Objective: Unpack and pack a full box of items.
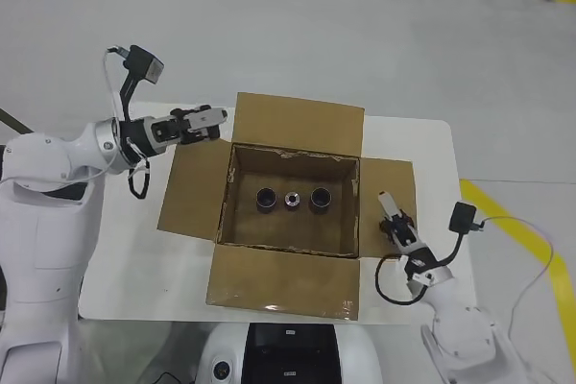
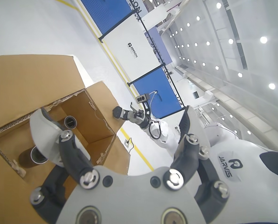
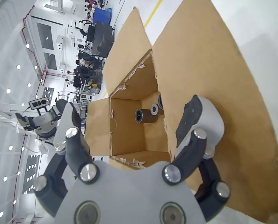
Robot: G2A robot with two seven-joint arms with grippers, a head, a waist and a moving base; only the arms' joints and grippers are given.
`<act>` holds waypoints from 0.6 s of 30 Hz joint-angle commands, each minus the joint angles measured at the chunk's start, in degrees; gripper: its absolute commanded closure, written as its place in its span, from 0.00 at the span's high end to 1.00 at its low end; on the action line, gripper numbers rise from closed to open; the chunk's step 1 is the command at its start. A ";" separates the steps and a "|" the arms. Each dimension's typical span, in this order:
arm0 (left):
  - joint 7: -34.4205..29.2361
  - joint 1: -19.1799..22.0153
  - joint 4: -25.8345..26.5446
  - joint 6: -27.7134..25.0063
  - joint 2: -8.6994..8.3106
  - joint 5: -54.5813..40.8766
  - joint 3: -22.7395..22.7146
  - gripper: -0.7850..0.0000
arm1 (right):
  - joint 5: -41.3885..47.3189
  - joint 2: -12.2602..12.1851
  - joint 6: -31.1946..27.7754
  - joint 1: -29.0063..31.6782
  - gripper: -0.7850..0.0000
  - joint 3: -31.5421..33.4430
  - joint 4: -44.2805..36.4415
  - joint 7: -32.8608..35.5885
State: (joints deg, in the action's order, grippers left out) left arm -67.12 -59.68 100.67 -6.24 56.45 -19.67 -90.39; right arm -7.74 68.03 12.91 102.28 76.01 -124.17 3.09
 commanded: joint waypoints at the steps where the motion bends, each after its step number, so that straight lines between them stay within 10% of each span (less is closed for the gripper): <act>1: -2.52 0.03 -1.46 0.24 -0.29 -1.11 -0.72 1.00 | -0.09 0.20 1.63 -1.89 1.00 -0.49 1.45 -0.47; 18: -12.91 0.53 -10.33 2.53 -2.82 -3.19 -7.70 1.00 | -3.52 2.37 12.67 -14.86 1.00 -7.08 11.85 -3.81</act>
State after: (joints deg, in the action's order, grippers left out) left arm -79.50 -58.86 90.60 -4.10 53.86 -23.01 -97.37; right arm -11.79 70.31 25.83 87.96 68.97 -112.74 -1.25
